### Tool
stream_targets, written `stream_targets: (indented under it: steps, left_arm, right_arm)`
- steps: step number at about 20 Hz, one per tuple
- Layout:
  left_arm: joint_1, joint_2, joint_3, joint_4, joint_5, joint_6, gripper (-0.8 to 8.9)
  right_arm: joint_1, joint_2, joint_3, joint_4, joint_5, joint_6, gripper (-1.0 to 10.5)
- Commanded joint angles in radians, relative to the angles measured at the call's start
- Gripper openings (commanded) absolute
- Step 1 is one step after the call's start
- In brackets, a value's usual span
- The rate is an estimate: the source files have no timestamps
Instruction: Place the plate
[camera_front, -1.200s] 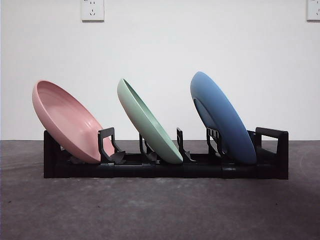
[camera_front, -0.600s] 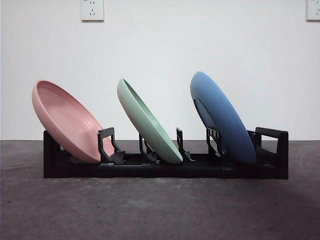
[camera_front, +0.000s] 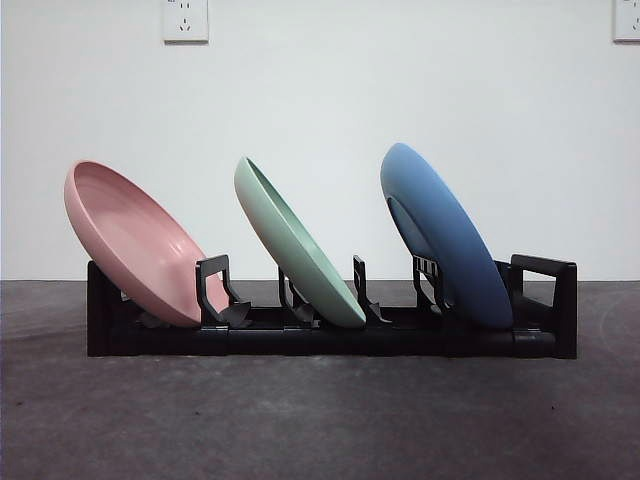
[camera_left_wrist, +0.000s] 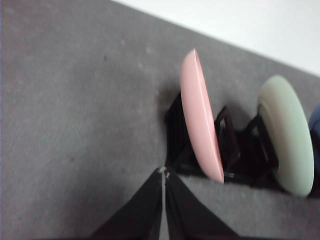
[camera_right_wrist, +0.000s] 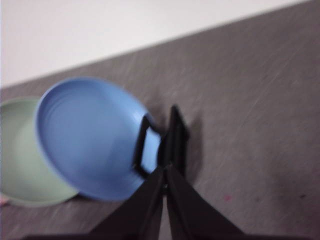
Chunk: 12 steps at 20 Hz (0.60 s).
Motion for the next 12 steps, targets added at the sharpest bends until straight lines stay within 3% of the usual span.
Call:
stream_targets:
  steps: [1,5,12]
  left_arm:
    - [0.000,0.082,0.062,-0.049,0.024,0.051,0.10]
    - [-0.002,0.200,0.140,-0.151,0.055,0.096,0.10]
    - [-0.038,0.416,0.311,-0.359,0.082,0.216,0.11]
  right_arm:
    - [0.018,0.078,0.084,-0.059,-0.046,-0.034,0.1]
    - [0.055,0.185,0.193,-0.161,-0.055,-0.050,0.1]
    - [0.167,0.451,0.399,-0.368,-0.099,-0.154,0.1]
